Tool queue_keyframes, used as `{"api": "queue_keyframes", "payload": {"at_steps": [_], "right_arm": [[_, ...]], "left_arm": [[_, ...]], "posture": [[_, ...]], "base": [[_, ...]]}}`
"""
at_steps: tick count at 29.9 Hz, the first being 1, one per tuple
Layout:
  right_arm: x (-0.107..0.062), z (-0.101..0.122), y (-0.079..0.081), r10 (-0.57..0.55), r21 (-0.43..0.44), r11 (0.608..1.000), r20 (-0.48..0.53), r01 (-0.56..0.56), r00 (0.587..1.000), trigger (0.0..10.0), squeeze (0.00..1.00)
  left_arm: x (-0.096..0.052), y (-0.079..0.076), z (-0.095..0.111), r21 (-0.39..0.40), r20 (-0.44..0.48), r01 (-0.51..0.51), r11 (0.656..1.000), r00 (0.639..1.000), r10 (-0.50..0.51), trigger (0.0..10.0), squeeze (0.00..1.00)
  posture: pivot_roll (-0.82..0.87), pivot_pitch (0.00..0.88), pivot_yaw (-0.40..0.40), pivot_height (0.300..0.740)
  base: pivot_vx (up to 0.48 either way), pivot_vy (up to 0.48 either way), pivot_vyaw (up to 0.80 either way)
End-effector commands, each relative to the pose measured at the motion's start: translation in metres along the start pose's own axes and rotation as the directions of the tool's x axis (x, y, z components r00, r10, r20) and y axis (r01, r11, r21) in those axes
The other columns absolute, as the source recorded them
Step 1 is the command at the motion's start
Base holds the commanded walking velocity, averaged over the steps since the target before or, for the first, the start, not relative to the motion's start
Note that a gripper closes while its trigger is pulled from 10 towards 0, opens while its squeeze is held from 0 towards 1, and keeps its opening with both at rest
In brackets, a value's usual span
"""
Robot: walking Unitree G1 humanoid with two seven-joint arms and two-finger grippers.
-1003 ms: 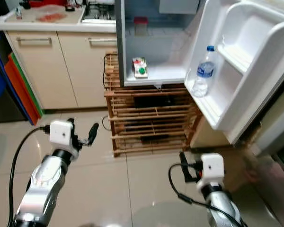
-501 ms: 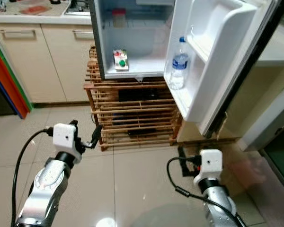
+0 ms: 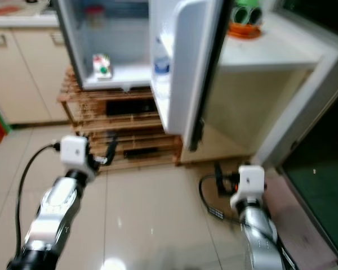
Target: Restocking fridge
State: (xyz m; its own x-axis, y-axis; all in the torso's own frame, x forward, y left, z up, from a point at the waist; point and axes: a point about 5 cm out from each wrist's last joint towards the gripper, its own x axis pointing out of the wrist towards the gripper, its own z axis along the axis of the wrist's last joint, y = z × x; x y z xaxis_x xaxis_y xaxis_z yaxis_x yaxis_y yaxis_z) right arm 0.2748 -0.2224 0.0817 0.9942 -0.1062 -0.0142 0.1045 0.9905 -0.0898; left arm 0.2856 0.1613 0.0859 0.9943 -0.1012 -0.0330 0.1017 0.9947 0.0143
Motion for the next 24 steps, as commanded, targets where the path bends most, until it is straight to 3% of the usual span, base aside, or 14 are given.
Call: {"api": "queue_keyframes", "payload": {"at_steps": [1, 2, 6, 10, 14, 20, 24], "right_arm": [[0.011, 0.005, -0.012, -0.077, -0.025, 0.997, -0.005, 0.076, 0.997, 10.0, 0.0], [0.023, 0.014, -0.013, -0.097, -0.031, 0.995, 0.014, 0.097, 0.995, 10.0, 0.0], [0.037, 0.021, -0.011, -0.106, -0.041, 0.993, 0.023, 0.107, 0.994, 10.0, 0.0], [0.073, 0.043, -0.003, -0.086, -0.052, 0.995, 0.031, 0.088, 0.996, 10.0, 0.0], [0.094, 0.061, 0.006, -0.068, -0.046, 0.996, 0.032, 0.07, 0.997, 10.0, 0.0], [0.107, 0.073, 0.019, -0.044, -0.051, 0.998, 0.025, 0.046, 0.999, 10.0, 0.0], [0.111, 0.075, 0.03, -0.022, -0.055, 0.998, 0.007, 0.022, 1.0, 10.0, 0.0]], "left_arm": [[0.004, -0.011, -0.001, 0.012, -0.011, 0.032, 0.999, 0.999, -0.032, 10.0, 0.0], [0.004, -0.013, -0.003, 0.004, -0.024, 0.044, 0.999, 0.999, -0.044, 10.0, 0.0], [0.004, -0.015, -0.006, 0.009, -0.037, 0.062, 0.998, 0.997, -0.061, 10.0, 0.0], [0.001, -0.02, -0.01, 0.027, -0.041, 0.096, 0.995, 0.995, -0.095, 10.0, 0.0], [-0.009, -0.024, -0.01, 0.029, -0.034, 0.132, 0.991, 0.991, -0.131, 10.0, 0.0], [-0.025, -0.017, -0.015, 0.01, -0.068, 0.104, 0.995, 0.992, -0.103, 10.0, 0.0], [-0.046, -0.016, -0.014, 0.003, -0.087, 0.086, 0.996, 0.993, -0.085, 10.0, 0.0]], "posture": [[-0.05, 0.0, 0.003, 0.74], [-0.05, 0.0, 0.002, 0.74], [-0.05, 0.0, 0.004, 0.74], [-0.02, 0.0, 0.006, 0.74], [0.03, 0.034, -0.006, 0.74], [0.07, 0.114, -0.015, 0.74], [0.1, 0.186, -0.023, 0.74]], "base": [[0.0, 0.0, 0.0], [0.0, 0.0, 0.0], [0.0, 0.0, 0.0], [0.0, 0.0, 0.0], [0.0, 0.0, 0.0], [0.0, 0.0, 0.0], [0.0, 0.0, 0.0]]}}
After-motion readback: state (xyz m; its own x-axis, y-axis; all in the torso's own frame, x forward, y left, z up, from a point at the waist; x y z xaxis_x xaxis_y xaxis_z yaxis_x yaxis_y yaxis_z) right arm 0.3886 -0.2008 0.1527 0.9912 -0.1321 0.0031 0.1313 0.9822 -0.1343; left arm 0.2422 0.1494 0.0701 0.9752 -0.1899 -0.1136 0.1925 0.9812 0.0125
